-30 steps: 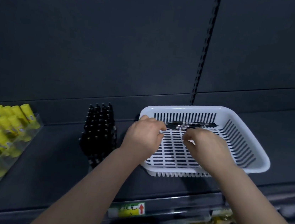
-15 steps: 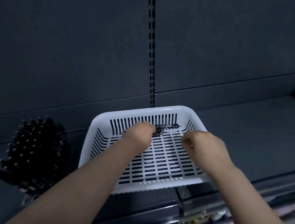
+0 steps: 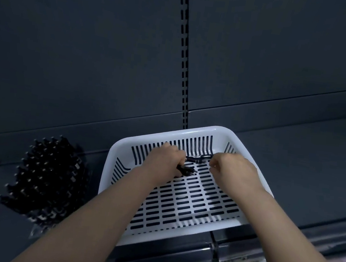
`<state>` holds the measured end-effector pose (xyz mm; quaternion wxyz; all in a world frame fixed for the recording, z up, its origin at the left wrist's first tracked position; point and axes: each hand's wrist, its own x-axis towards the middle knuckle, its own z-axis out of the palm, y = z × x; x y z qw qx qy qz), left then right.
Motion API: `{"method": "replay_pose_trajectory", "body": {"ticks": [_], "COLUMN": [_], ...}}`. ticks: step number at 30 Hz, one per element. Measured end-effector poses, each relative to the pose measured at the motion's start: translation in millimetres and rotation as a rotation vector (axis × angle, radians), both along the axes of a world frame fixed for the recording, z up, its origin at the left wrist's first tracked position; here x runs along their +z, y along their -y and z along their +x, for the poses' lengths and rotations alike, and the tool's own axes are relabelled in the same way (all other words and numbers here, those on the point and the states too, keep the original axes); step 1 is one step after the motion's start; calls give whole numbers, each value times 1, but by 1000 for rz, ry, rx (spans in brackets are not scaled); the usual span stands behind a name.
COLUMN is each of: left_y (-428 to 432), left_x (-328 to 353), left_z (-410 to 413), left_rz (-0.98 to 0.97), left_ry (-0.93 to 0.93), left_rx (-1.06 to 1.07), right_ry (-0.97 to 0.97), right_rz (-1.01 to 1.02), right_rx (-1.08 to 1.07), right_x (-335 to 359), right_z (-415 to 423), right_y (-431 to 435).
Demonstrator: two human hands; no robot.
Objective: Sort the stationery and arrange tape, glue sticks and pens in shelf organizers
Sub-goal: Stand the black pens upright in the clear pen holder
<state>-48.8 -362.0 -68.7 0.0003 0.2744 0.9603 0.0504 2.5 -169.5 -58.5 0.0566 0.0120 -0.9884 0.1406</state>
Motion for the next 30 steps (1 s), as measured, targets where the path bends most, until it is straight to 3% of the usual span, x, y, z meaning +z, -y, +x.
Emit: {"method": "replay_pose_trajectory", "body": {"ticks": [8,13,19,24,30], "left_y": [3,12,23,39,66], "left_x": [10,14,44,64,84], "left_z": [7,15,20,41,66], "left_rz": [-64,164,678,719,822], "left_ry": [72,147,-87,-171,-211], "left_rx": [-130,-11,247,237,253], "right_ry": [11,28,135,380,485], "right_rz": [-6,57,75,127,170], "right_rx": [-27,-34,136,290,362], "right_x": [-1,-3,14,20,18], "right_z": [-7,-3,-7,-7,7], "right_y": [6,9,30,76,100]}}
